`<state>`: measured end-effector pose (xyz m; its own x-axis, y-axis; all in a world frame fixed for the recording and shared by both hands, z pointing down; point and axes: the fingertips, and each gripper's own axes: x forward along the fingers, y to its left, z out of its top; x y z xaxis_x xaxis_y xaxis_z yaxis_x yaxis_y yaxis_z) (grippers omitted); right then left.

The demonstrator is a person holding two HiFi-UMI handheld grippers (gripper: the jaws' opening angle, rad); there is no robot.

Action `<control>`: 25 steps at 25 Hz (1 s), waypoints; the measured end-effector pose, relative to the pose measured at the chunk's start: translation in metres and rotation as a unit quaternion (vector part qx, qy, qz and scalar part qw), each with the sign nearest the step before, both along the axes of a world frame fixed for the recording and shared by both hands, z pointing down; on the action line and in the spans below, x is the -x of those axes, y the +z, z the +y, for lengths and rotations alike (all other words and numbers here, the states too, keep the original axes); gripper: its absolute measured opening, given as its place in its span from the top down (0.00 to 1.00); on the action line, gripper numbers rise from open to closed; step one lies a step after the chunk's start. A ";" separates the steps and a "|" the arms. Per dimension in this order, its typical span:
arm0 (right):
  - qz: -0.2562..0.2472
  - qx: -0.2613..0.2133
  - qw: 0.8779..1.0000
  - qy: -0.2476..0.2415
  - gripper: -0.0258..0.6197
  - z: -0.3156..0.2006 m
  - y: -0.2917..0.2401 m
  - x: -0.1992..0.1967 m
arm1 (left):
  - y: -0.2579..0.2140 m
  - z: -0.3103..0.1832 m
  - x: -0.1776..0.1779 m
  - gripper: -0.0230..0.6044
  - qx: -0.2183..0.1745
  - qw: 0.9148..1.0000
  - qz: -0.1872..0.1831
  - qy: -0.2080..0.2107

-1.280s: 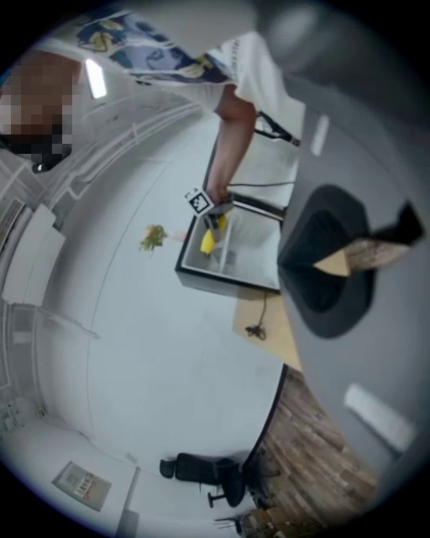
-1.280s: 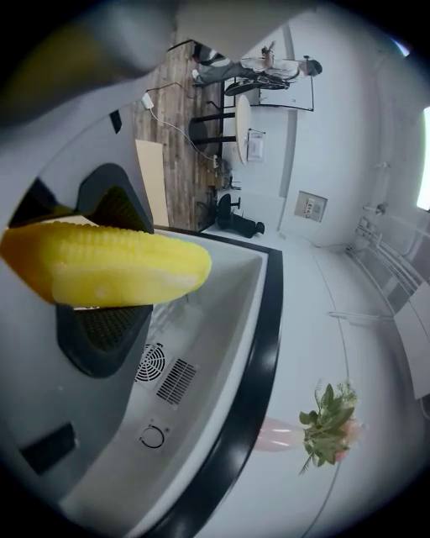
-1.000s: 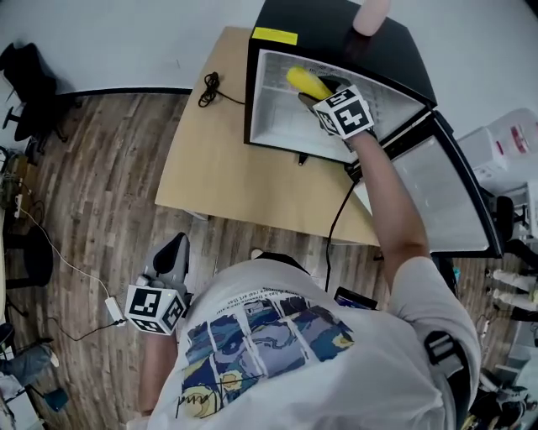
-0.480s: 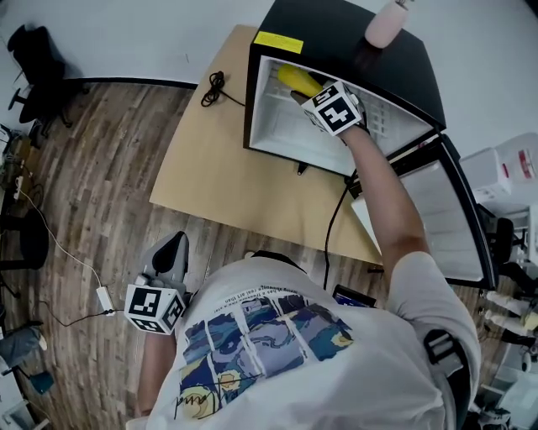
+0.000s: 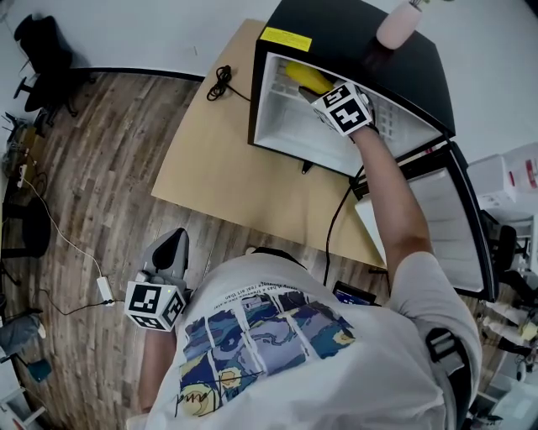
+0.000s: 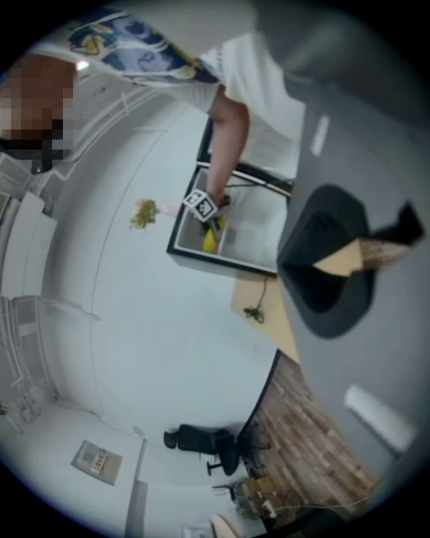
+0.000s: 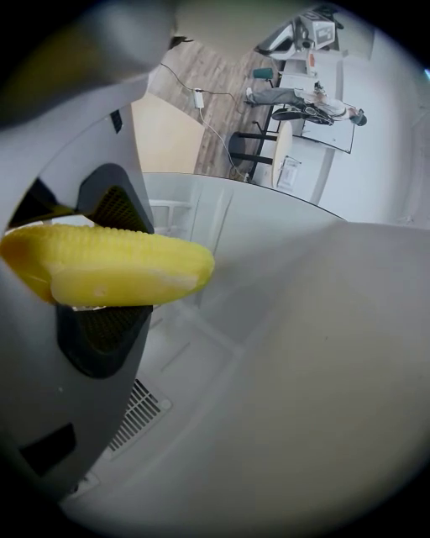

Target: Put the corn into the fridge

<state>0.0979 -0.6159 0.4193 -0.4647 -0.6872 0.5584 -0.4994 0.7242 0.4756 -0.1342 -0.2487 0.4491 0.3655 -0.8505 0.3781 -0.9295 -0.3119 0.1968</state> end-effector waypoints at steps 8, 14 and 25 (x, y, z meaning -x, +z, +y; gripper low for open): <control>-0.031 0.008 0.999 -0.002 0.58 -0.001 -0.001 -0.001 | 0.001 -0.004 -0.002 0.95 0.003 1.000 0.002 0.004; -0.040 0.010 0.999 0.001 0.58 -0.002 -0.001 -0.003 | 0.001 -0.005 -0.002 0.95 0.004 1.000 0.002 0.008; -0.032 -0.023 0.999 0.025 0.57 0.004 -0.009 -0.010 | -0.001 0.002 0.007 0.95 0.001 1.000 0.005 0.017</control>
